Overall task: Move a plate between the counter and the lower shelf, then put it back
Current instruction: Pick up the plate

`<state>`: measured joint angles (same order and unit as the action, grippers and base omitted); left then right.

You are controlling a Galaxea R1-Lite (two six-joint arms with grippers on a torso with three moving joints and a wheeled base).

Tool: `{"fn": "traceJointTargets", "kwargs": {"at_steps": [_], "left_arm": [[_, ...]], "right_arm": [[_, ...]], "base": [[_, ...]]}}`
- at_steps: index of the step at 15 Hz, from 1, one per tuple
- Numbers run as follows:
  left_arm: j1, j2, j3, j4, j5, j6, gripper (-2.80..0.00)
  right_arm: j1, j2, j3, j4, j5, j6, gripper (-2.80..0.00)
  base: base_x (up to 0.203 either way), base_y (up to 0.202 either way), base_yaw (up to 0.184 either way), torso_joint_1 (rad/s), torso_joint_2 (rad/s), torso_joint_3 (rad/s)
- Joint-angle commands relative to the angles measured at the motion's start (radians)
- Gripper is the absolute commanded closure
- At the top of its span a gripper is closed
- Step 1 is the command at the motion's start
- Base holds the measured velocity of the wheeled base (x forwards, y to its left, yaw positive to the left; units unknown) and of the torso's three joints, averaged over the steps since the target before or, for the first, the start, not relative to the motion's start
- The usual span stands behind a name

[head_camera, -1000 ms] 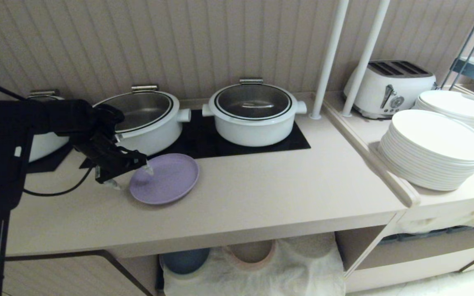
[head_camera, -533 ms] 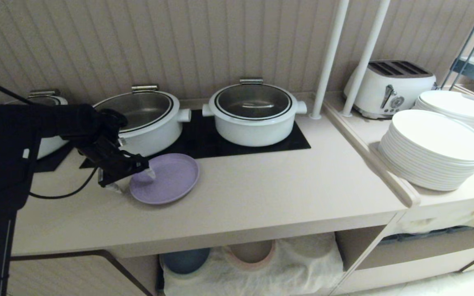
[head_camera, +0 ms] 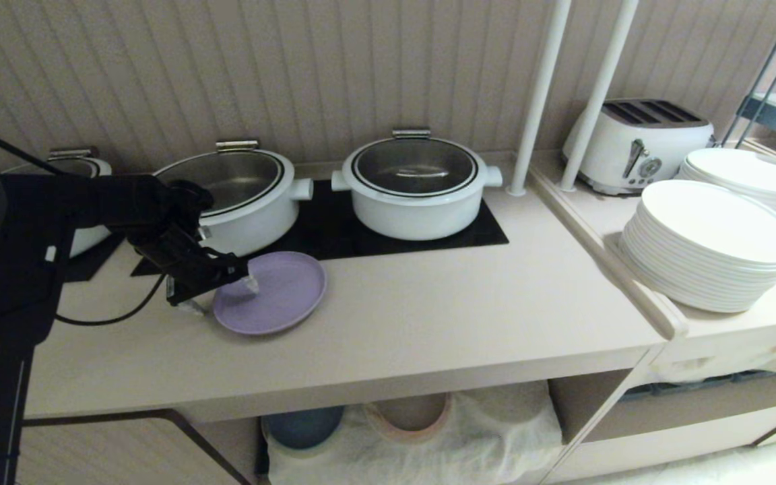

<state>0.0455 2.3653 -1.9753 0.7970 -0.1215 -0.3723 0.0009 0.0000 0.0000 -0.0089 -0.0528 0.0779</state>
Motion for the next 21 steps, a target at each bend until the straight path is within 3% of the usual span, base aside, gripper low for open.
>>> {"fn": "traceJointTargets", "kwargs": {"at_steps": [1, 11, 12, 21], "left_arm": [[0.000, 0.005, 0.001, 0.004, -0.001, -0.002, -2.80], [0.000, 0.012, 0.001, 0.004, -0.001, -0.002, -2.80], [0.000, 0.012, 0.001, 0.003, 0.001, 0.000, 0.00], [-0.001, 0.006, 0.001, 0.005, 0.008, -0.002, 0.00]], "right_arm": [[-0.001, 0.000, 0.000, 0.000, 0.000, 0.000, 0.00], [0.001, 0.000, 0.000, 0.000, 0.001, 0.000, 0.00], [-0.001, 0.000, 0.000, -0.001, 0.000, 0.000, 0.00], [0.001, 0.000, 0.000, 0.000, -0.001, 0.000, 0.00]], "base": [[0.000, 0.000, 0.000, 0.000, 0.00, 0.000], [0.000, 0.000, 0.000, 0.000, 0.00, 0.000], [0.000, 0.000, 0.000, 0.000, 0.00, 0.000], [0.000, 0.000, 0.000, 0.000, 0.00, 0.000]]}}
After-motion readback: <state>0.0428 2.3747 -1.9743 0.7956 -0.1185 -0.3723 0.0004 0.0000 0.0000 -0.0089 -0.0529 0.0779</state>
